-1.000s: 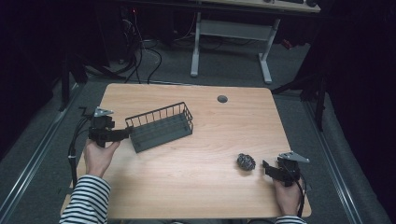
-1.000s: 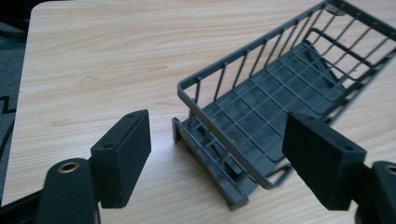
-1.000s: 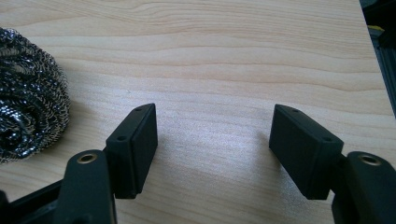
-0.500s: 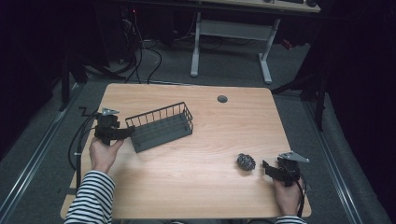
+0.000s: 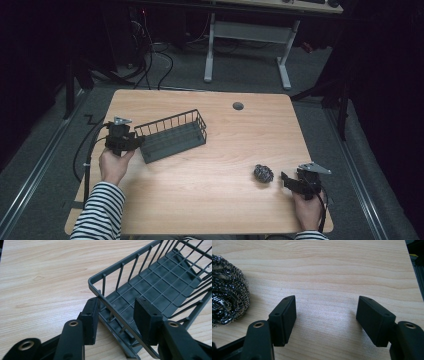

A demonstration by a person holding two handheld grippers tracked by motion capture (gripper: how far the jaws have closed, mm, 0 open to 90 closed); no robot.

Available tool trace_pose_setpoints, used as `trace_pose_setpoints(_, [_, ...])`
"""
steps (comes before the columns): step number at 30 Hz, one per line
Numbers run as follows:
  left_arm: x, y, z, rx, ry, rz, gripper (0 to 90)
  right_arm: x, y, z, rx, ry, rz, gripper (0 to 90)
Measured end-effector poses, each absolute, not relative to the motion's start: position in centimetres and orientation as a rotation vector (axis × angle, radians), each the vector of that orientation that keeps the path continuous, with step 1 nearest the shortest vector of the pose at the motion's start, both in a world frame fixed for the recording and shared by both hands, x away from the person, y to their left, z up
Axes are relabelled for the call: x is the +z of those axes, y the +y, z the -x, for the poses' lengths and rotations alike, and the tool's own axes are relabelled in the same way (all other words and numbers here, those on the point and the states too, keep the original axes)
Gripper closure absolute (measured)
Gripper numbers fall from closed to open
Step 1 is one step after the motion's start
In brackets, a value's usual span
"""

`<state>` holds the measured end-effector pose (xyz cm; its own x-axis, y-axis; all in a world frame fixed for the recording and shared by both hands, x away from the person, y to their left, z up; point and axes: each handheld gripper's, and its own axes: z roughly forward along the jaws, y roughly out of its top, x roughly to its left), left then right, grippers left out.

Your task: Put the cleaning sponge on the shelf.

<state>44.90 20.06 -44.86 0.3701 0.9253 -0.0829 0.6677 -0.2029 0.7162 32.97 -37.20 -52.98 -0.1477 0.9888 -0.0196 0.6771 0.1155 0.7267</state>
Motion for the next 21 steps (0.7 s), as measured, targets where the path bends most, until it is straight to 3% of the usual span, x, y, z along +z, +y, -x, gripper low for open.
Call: trace_pose_setpoints(21, [-44.7, 19.6, -43.9, 0.485, 1.357, -1.953, 60.3, -53.0, -37.2, -33.0, 0.794, 1.886, -1.611, 32.8])
